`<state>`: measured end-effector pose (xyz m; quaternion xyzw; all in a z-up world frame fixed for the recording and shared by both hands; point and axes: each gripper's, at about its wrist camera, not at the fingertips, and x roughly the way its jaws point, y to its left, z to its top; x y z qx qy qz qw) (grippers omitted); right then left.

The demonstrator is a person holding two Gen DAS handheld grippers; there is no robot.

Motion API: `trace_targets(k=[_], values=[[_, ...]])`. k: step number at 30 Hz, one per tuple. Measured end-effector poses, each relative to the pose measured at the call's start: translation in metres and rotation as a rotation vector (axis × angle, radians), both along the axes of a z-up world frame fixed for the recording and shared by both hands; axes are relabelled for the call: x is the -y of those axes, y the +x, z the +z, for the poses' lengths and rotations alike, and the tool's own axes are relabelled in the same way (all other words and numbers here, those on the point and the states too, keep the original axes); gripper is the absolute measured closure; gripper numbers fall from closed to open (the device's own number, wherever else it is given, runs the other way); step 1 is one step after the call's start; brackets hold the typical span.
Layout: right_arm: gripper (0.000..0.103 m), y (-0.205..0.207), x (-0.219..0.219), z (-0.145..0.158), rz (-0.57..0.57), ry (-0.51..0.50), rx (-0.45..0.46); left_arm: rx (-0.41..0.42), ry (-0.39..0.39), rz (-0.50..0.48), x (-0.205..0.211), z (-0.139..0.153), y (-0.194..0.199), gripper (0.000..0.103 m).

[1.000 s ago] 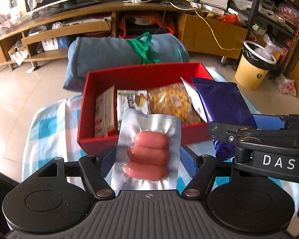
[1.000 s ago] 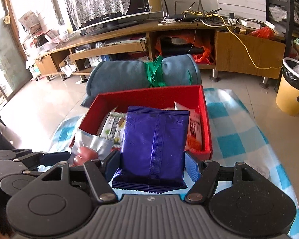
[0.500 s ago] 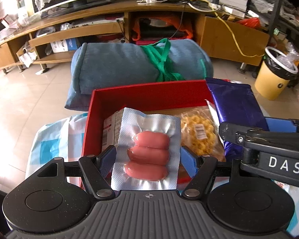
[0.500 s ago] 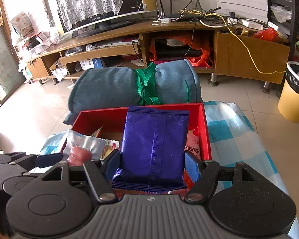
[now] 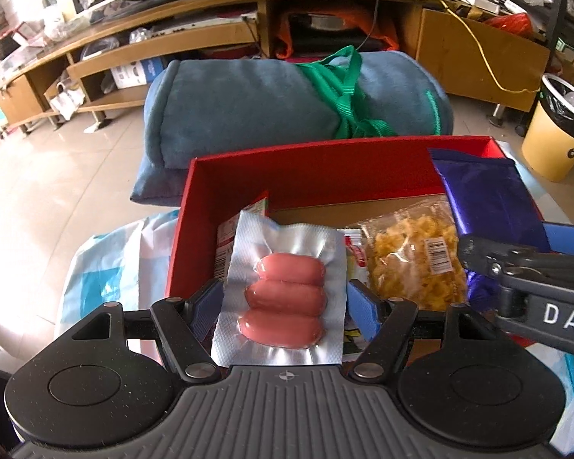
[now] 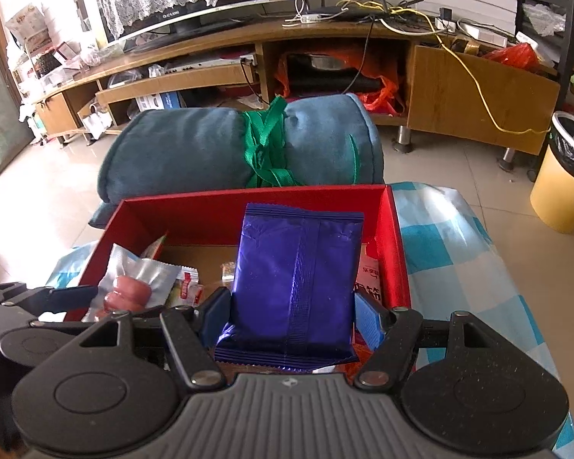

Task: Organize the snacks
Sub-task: 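Lower both snacks into the red box and open both tools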

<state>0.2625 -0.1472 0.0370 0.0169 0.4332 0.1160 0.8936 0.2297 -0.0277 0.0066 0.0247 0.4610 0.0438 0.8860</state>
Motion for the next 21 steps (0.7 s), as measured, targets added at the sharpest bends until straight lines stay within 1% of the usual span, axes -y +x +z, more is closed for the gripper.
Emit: trace_targets(k=[3, 6, 11, 21], values=[[0.039, -0.0006, -0.0065, -0.0066, 0.017, -0.043, -0.008, 0.000, -0.014, 0.018, -0.0043, 0.0012, 0.0026, 0.027], [0.039, 0.0008, -0.0091, -0.0100, 0.030, -0.058, -0.022, -0.003, -0.023, 0.030, -0.0071, 0.0002, 0.0027, 0.027], [0.039, -0.0002, -0.0104, -0.0084, 0.038, -0.077, -0.004, 0.002, -0.017, 0.030, -0.0068, 0.0018, 0.0029, 0.025], [0.039, -0.0038, -0.0028, -0.0026, 0.027, -0.055, 0.002, 0.023, -0.011, 0.030, -0.0045, 0.0077, -0.0002, 0.019]])
